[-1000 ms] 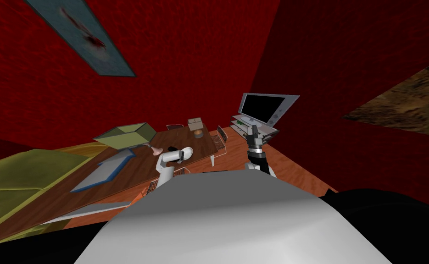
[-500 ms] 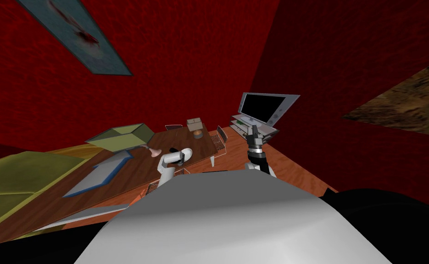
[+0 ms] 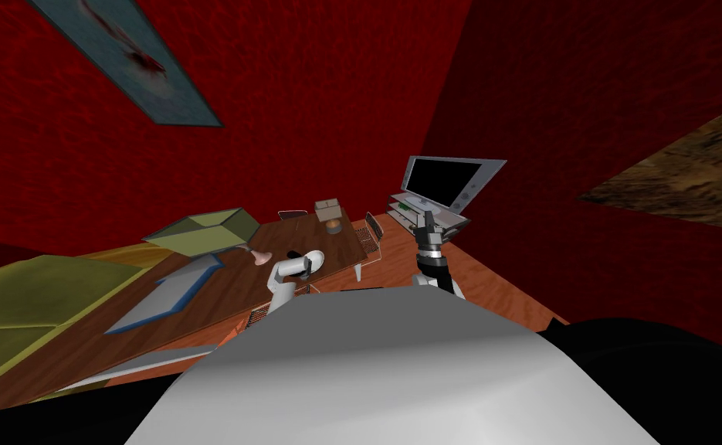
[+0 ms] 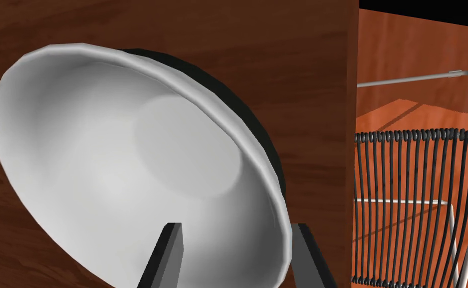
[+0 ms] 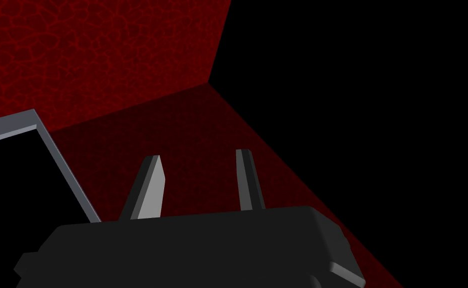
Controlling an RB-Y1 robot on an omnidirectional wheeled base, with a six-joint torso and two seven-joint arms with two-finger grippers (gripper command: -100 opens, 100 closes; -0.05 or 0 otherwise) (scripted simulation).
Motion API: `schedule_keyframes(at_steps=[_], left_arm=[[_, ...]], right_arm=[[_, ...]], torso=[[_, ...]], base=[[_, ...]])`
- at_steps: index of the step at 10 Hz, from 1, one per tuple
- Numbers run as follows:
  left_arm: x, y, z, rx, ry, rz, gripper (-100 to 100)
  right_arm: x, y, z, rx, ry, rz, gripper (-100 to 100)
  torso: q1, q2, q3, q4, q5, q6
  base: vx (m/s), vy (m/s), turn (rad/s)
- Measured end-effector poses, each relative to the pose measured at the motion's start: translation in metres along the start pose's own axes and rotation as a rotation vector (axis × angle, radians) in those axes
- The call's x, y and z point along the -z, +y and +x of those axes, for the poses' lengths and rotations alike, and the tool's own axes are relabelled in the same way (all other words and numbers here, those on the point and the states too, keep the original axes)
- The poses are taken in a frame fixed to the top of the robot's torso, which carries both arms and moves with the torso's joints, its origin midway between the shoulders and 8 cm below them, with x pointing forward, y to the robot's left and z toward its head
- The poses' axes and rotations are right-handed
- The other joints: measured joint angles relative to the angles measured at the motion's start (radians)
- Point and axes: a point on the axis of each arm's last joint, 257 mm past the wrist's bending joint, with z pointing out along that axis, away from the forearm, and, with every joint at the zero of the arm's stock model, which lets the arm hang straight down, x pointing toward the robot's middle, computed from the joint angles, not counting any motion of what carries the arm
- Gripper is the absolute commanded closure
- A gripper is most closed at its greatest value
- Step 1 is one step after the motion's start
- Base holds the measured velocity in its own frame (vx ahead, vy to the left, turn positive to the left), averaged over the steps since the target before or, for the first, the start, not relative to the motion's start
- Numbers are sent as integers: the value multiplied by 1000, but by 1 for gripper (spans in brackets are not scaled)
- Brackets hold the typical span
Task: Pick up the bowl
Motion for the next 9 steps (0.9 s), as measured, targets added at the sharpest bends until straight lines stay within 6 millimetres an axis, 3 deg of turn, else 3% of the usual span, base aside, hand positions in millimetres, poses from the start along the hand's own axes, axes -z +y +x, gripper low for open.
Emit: schedule_keyframes(at_steps=[3,4,5,8,9], left_arm=[[0,0,0,-1,0,0,100],[0,0,0,-2,0,-1,0],[0,0,0,-2,0,-1,100],[13,-3,-3,1,-1,1,100],[13,-3,-3,1,-1,-1,0]], right_arm=[[0,0,0,0,0,0,0],[0,0,0,0,0,0,0],[0,0,0,0,0,0,0],[0,0,0,0,0,0,0],[0,0,0,0,0,0,0]], torso=[[0,0,0,0,0,0],[0,0,0,0,0,-1],[0,0,0,0,0,-1],[-2,3,2,1,-1,-1],[-1,2,2,1,-1,-1]], base=[[1,0,-5],[0,0,0],[-14,-10,-2],[-15,-13,-1],[0,0,0]])
